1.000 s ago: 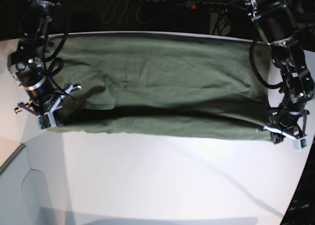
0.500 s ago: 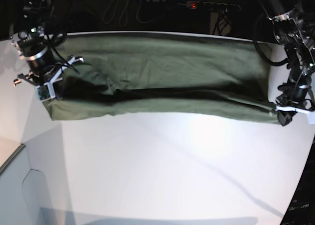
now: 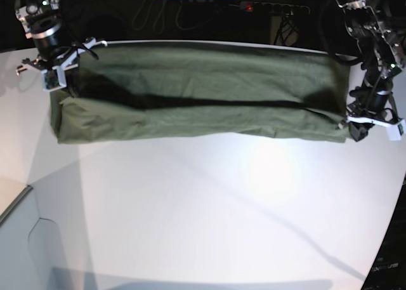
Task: Layout the t-shirt on the table in an organized manner, then fold the t-shirt properly
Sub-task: 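Fold the grasped edge over toward the collar with both grippers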
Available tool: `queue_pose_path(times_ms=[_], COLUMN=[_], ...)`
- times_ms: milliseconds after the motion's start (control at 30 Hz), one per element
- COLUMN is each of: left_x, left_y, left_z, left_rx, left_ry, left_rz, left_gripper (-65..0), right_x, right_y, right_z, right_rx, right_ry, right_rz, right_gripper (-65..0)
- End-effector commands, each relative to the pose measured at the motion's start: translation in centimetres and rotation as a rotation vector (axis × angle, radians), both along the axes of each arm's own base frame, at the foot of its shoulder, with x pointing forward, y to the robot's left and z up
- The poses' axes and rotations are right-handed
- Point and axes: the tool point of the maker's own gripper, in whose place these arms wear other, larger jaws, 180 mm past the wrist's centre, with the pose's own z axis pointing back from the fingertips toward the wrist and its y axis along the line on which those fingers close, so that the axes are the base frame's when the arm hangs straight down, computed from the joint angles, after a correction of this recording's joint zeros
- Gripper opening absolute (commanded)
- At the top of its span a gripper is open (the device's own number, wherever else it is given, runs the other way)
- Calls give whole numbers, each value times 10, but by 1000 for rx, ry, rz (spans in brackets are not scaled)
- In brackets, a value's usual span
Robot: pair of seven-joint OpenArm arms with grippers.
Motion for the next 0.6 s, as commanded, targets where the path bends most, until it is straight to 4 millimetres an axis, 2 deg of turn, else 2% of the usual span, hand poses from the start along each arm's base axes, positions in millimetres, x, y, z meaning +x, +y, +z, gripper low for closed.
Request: queue_pose_path(times_ms=[0, 167, 300, 433, 567], left_x=[4, -1, -5, -12, -22], left_y=[5, 3, 1, -6, -7], left_z=[20, 41, 46, 37, 29], left_rx=[33, 84, 98, 75, 72], left_ry=[-59, -95, -100, -82, -54], left_rz=[-5, -24, -33, -28, -29], left_gripper=[-649, -649, -649, -649, -649], right_x=[-1, -13, -15, -19, -26], right_y=[1, 6, 6, -5, 0], right_z=[9, 5, 8, 8, 5], right_rx=[3, 17, 23, 7, 26], right_ry=[-33, -22, -39, -36, -5], right_rz=[6, 14, 12, -13, 36], right_gripper=[-650, -650, -650, -650, -650])
